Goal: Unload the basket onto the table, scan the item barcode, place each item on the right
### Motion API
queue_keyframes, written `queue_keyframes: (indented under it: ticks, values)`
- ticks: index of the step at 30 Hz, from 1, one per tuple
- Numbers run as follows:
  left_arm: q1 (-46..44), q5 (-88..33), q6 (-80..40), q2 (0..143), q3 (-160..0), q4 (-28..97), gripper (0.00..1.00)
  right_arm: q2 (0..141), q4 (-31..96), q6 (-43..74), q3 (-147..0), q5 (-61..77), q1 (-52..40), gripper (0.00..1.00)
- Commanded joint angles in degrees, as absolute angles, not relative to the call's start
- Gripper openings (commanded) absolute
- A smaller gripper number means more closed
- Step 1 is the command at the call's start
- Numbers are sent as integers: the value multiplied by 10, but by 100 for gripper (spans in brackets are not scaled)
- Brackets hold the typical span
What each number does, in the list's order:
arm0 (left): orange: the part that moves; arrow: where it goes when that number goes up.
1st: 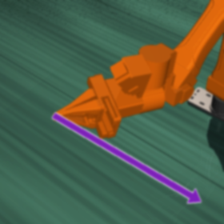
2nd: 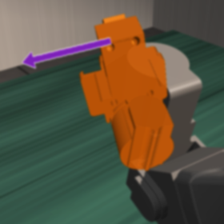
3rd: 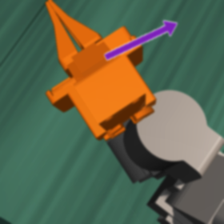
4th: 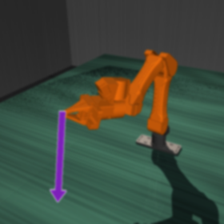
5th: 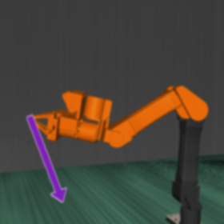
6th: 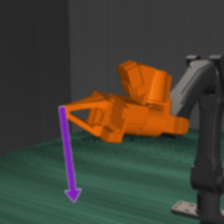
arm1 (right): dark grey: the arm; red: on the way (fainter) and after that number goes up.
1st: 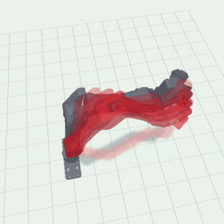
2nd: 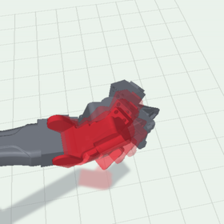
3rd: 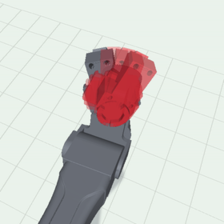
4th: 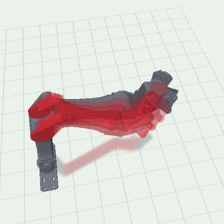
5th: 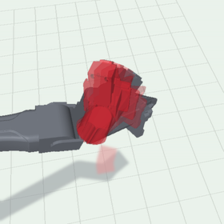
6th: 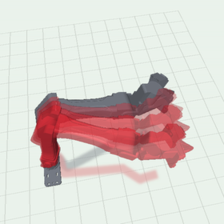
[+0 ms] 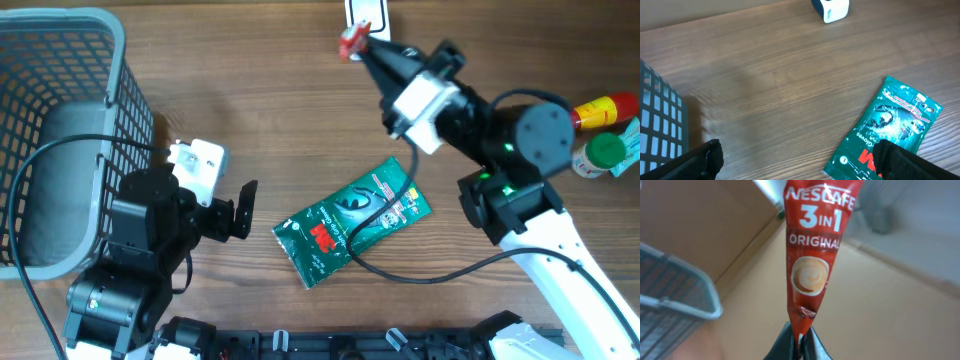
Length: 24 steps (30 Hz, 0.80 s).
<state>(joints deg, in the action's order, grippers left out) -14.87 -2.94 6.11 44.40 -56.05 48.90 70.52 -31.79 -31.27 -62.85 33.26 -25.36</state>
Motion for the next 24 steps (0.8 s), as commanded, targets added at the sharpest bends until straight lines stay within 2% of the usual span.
queue_keyframes:
  ticks: [1, 4, 9, 13, 16, 19, 24]
  values:
    - [-146, -34, 57, 443, -560, 488, 100, 705, -238, -424, -632, 457, -255, 4]
    - [-146, -34, 57, 443, -560, 488, 100, 705, -208, -428, -632, 476, -255, 4]
    - [-146, -34, 57, 443, -560, 488, 100, 703, -214, -324, -632, 399, -255, 5]
    - [-146, -34, 57, 443, -560, 488, 100, 703, -232, -378, -627, 434, -255, 5]
    - [-146, -34, 57, 443, -560, 488, 100, 703, -335, -420, -580, 509, -255, 5]
    - [-146, -34, 57, 443, -560, 488, 100, 706, -577, -436, -472, 456, -255, 5]
    - [-146, -34, 57, 443, -560, 488, 100, 710, -580, -528, -460, 587, -211, 4]
